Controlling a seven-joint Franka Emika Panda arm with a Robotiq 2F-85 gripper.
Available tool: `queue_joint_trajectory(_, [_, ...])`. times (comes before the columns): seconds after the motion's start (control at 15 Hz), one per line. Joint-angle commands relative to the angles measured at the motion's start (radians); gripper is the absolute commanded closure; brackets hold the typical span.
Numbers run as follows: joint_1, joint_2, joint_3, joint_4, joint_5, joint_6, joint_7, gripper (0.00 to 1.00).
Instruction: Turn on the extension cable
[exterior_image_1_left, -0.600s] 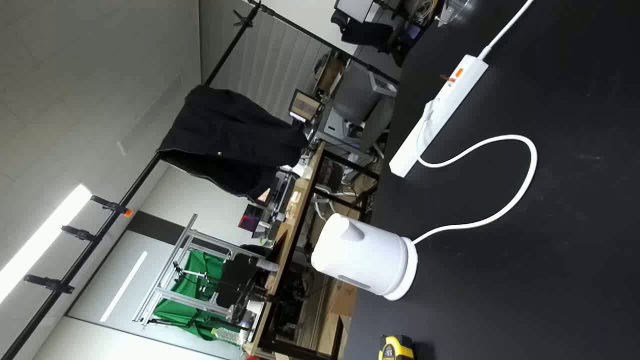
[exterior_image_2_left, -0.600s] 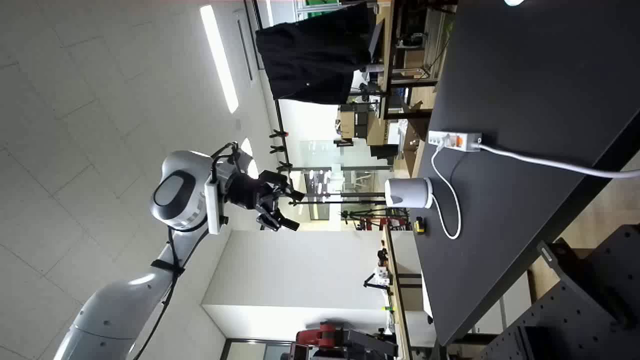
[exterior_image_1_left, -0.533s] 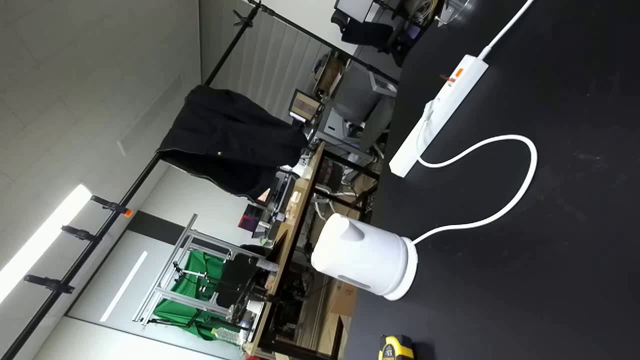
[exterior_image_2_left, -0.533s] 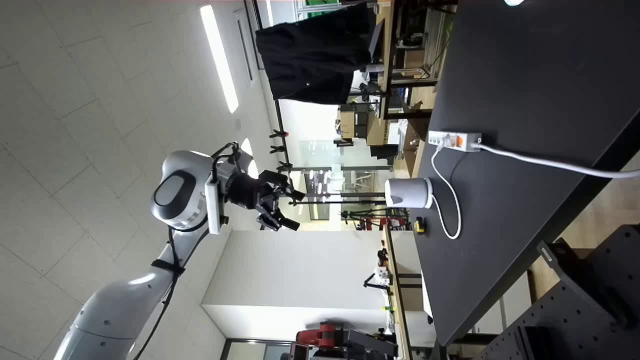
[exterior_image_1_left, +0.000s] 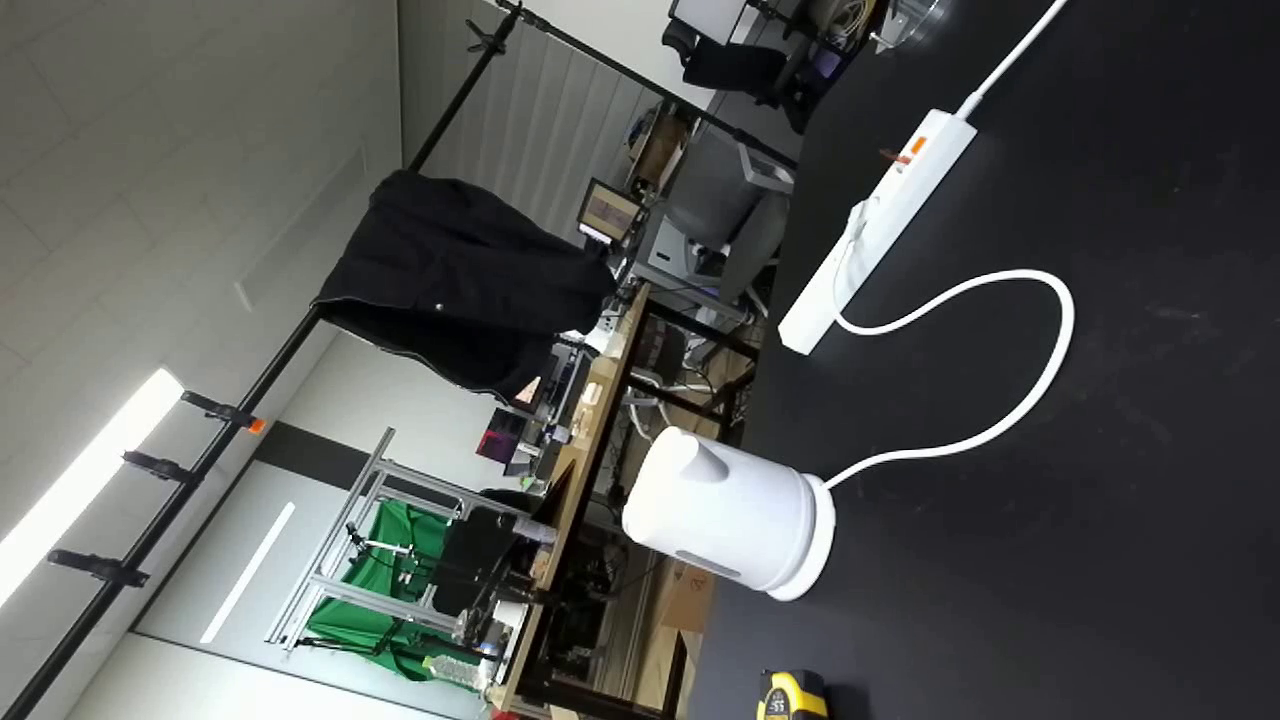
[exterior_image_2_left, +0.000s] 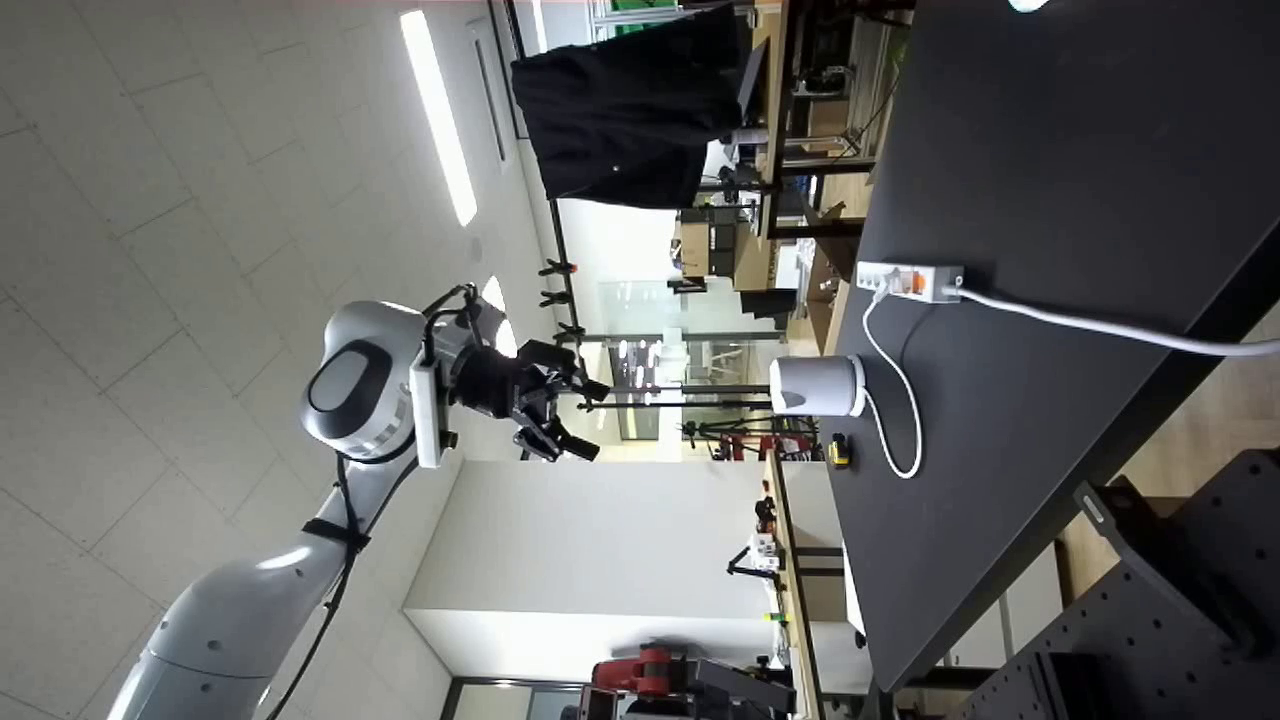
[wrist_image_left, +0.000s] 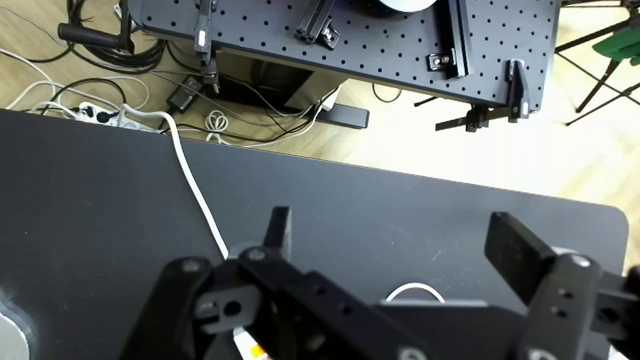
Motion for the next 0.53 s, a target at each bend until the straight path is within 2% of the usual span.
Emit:
queue_joint_trajectory(0.0, [-0.027, 0.003, 0.024, 0.002, 0.005, -0.002, -0.006, 0.00])
queue_joint_trajectory(0.13, [-0.042, -0.008, 0.035, -0.027, -0.015, 0.172, 0.045, 0.00])
queue_joint_trajectory(0.4, [-0.071, 0.063, 0.038, -0.032, -0.015, 0.464, 0.066, 0.00])
queue_joint_trajectory(0.47, [-0.076, 0.086, 0.039, -0.029, -0.014, 0.522, 0.073, 0.08])
